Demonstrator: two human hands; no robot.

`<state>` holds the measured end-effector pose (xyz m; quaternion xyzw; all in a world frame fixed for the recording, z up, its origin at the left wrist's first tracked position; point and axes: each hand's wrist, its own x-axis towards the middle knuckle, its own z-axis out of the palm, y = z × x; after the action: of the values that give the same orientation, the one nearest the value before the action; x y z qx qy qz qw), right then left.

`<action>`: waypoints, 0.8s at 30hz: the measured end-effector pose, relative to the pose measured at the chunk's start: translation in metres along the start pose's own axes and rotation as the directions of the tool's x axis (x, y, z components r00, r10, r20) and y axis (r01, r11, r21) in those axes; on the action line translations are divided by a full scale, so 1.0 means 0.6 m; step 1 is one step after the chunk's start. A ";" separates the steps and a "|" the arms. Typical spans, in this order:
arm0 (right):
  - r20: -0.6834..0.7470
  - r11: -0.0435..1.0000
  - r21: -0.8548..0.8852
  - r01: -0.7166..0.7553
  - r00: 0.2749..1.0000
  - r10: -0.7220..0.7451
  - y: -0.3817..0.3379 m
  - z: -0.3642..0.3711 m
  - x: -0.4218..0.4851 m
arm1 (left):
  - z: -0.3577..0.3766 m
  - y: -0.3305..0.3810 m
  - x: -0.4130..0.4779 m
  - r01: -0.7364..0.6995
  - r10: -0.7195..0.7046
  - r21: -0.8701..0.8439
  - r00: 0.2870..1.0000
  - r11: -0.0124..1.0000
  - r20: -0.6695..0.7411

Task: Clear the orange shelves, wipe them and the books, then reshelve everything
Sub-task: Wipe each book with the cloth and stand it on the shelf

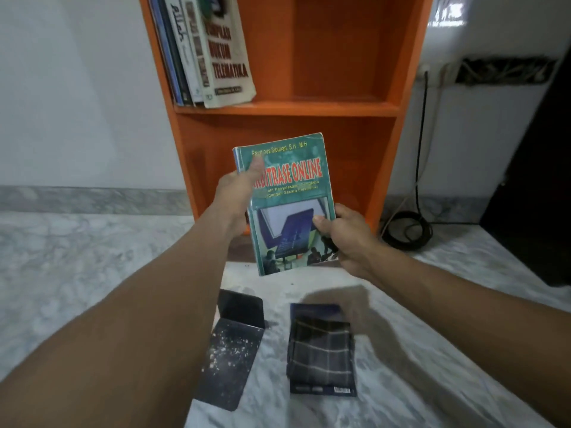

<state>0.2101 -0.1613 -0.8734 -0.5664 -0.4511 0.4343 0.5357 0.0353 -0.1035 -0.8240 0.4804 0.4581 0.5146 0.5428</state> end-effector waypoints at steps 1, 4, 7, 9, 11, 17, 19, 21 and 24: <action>-0.008 1.000 0.011 0.026 1.000 -0.026 -0.023 0.009 0.005 | -0.008 0.000 -0.001 -0.022 0.021 0.029 1.000 0.999 0.007; -0.036 0.991 0.058 0.119 0.993 -0.117 -0.103 0.035 0.022 | -0.026 0.006 -0.017 -0.032 0.020 0.140 0.996 0.990 0.083; -0.042 0.981 0.056 0.185 0.982 -0.183 -0.176 0.059 0.040 | -0.042 0.034 -0.022 -0.042 0.025 0.178 0.995 0.983 0.097; -0.023 0.977 0.013 0.213 0.977 -0.213 -0.219 0.074 0.052 | -0.055 0.062 -0.005 -0.075 0.062 0.158 0.994 0.985 0.085; 0.000 0.973 -0.043 0.229 0.973 -0.229 -0.259 0.092 0.061 | -0.069 0.094 0.013 -0.157 0.149 0.208 0.987 0.965 0.057; -0.096 0.971 -0.144 0.193 0.973 -0.208 -0.335 0.147 0.099 | -0.104 0.170 0.055 -0.274 0.285 0.348 0.958 0.896 0.021; -0.121 0.982 -0.103 0.156 0.978 -0.168 -0.348 0.161 0.106 | -0.108 0.184 0.063 -0.278 0.288 0.343 0.957 0.897 0.024; -0.143 0.988 -0.062 0.141 0.978 -0.148 -0.358 0.169 0.121 | -0.104 0.191 0.069 -0.280 0.288 0.338 0.957 0.899 0.027; -0.209 0.990 -0.029 0.140 0.967 -0.143 -0.360 0.176 0.145 | -0.095 0.189 0.085 -0.293 0.313 0.357 0.950 0.887 0.001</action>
<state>0.1158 -0.0495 -0.6634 -0.5792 -0.4342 0.3294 0.6062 -0.0321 -0.0489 -0.7182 0.6208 0.4773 0.5156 0.3476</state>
